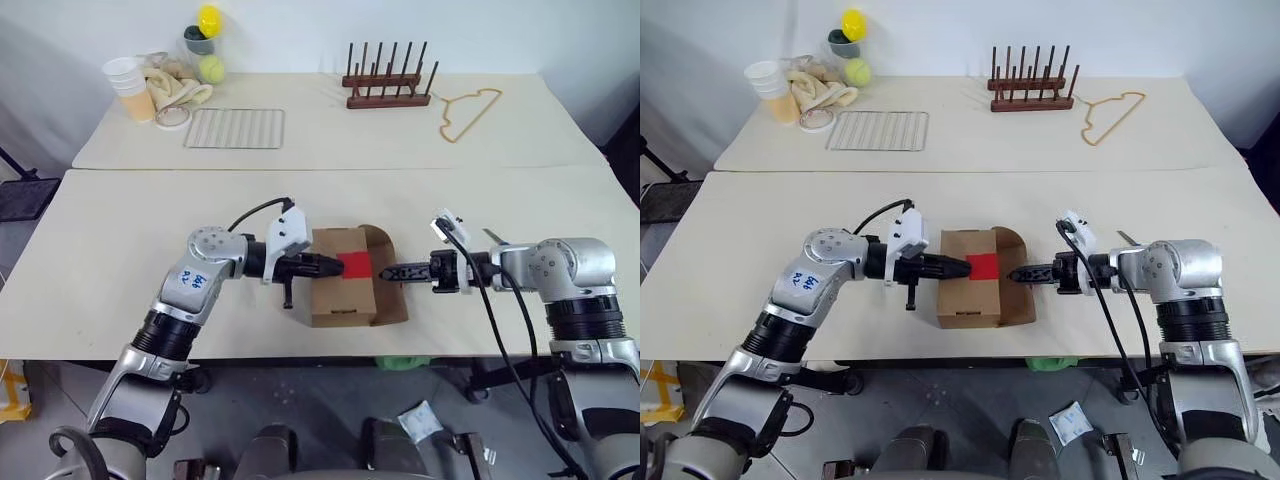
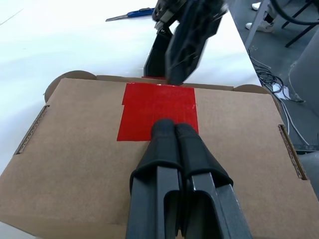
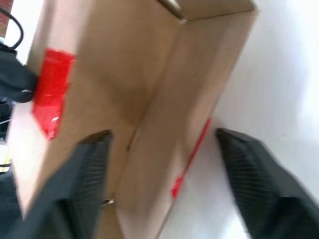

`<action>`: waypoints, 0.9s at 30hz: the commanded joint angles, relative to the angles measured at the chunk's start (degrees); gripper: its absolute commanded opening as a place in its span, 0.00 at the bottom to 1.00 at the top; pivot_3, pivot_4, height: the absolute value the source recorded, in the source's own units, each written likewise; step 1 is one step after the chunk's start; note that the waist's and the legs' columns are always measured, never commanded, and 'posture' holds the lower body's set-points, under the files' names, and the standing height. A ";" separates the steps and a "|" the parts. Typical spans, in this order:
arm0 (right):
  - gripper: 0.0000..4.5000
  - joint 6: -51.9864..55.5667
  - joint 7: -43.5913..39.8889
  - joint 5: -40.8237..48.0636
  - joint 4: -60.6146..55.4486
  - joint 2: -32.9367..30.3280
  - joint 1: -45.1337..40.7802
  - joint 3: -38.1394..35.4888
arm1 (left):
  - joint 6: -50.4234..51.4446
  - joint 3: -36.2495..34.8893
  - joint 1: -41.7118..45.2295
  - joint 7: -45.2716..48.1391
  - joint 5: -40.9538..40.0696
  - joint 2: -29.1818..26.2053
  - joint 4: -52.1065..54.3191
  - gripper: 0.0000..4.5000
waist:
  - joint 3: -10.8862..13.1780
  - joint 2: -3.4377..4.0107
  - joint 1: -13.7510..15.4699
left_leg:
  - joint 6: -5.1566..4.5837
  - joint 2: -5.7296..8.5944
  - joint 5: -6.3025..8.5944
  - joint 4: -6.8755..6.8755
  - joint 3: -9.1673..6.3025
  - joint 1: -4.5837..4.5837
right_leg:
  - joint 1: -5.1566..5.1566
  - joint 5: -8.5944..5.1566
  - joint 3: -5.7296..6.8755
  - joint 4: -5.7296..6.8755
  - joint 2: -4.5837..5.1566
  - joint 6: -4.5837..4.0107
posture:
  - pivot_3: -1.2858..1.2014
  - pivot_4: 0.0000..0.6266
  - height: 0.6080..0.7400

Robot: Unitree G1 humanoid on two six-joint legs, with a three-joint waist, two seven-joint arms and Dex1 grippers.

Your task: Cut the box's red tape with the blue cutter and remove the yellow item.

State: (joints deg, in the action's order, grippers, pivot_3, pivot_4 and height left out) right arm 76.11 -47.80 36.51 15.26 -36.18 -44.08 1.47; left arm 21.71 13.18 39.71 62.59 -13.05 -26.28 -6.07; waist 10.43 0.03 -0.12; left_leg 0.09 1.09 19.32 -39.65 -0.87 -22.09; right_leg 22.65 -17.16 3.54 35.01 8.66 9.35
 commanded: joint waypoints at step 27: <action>0.01 1.53 -3.70 -4.60 -3.16 -1.21 -2.09 8.16 | -0.33 0.17 -1.48 -1.04 -0.18 1.35 0.33 0.00 | -0.01 0.01 0.05 | 0.01 0.00 0.00 0.00 -0.01 0.01 | -0.02 0.00 0.01 -0.02 0.00 0.00 | 0.52 0.24 1.00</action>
State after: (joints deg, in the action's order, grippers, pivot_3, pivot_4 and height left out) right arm 76.55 -52.53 32.68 13.41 -36.34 -46.61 9.00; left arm 21.68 12.79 39.17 61.81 -13.11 -25.85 -5.29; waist 10.42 0.04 -0.07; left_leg 0.09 1.08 19.32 -39.65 -0.88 -22.08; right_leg 22.63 -17.16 3.55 35.00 8.66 9.35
